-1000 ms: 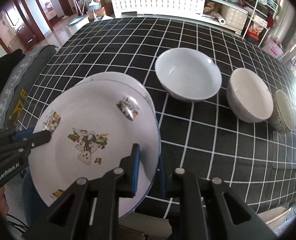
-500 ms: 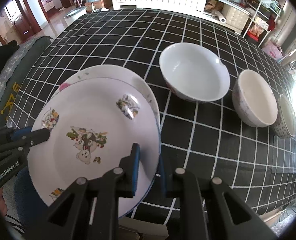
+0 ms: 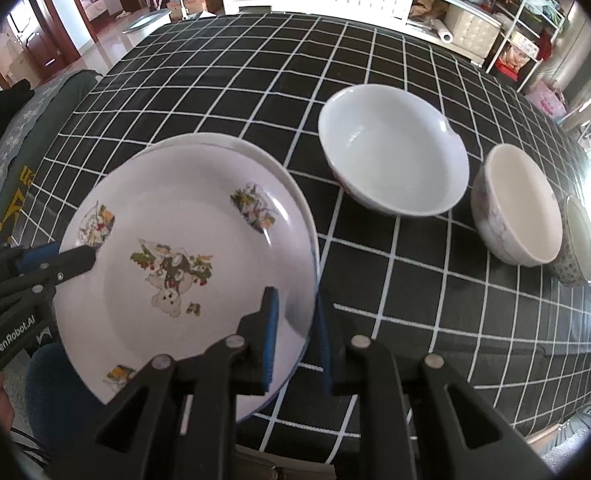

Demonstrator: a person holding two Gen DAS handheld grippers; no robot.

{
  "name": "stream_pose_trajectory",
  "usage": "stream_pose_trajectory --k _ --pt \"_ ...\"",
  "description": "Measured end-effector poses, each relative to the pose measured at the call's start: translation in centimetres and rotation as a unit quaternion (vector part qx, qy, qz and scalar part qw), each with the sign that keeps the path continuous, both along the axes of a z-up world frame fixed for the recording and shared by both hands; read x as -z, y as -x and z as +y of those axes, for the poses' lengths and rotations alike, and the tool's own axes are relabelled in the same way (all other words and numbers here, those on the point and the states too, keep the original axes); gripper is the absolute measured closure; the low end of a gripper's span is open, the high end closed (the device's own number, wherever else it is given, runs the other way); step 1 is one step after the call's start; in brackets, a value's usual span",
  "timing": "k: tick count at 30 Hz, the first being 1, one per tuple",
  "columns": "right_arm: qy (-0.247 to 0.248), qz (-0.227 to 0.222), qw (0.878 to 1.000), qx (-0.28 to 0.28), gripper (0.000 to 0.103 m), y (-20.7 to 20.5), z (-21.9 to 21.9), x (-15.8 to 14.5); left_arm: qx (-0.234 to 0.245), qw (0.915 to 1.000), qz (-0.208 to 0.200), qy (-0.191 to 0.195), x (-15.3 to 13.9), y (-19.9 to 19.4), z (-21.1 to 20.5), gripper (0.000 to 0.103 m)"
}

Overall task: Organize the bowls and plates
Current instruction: 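Lower the cartoon-print plate onto the stack and open the left gripper, then lift the left gripper up and away from the plate stack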

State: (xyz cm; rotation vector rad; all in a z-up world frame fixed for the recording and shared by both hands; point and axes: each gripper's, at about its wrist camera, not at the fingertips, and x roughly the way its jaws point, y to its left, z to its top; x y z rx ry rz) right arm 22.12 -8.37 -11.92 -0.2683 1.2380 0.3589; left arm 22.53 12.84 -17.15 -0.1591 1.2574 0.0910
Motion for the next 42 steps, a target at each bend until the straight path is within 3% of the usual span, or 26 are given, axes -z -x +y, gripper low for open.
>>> stream_pose_trajectory --k 11,15,23,26,33,35,36,37,38,42 --pt "-0.007 -0.009 1.0 0.002 0.08 -0.7 0.0 -0.3 -0.003 0.9999 -0.004 -0.009 -0.1 -0.4 0.1 0.087" --pt "-0.012 -0.013 1.0 0.004 0.08 -0.4 -0.1 -0.8 -0.02 0.9986 -0.014 -0.046 -0.8 0.2 0.2 0.076" --pt "-0.036 -0.046 0.998 0.003 0.06 1.7 -1.4 -4.1 -0.034 0.9978 -0.051 -0.026 -4.0 2.3 0.0 0.076" --pt "-0.047 -0.049 0.998 0.002 0.059 2.4 -2.2 -5.3 -0.032 0.9961 -0.076 -0.03 -5.7 3.5 -1.0 0.063" --pt "-0.063 -0.083 0.995 0.002 0.058 5.0 -4.0 -8.3 -0.012 0.992 -0.124 -0.016 -9.5 6.3 -3.5 0.058" --pt "-0.065 -0.102 0.993 0.004 0.057 5.7 -4.5 -9.3 -0.007 0.9897 -0.143 -0.011 -10.6 6.9 -4.1 0.048" --pt "-0.07 -0.112 0.991 0.01 0.05 6.1 -4.9 -9.9 -0.006 0.9884 -0.151 -0.013 -11.0 7.1 -4.5 0.043" --pt "-0.077 -0.121 0.989 0.018 0.038 6.3 -5.4 -10.5 -0.004 0.987 -0.16 -0.015 -11.5 7.4 -4.7 0.042" --pt "-0.081 -0.134 0.987 0.027 0.033 6.6 -5.9 -11.0 -0.002 0.9855 -0.169 -0.019 -11.9 7.6 -5.0 0.042" --pt "-0.074 -0.187 0.979 0.045 0.022 7.5 -7.4 -12.7 0.014 0.9816 -0.188 -0.029 -13.6 8.3 -6.5 0.042"
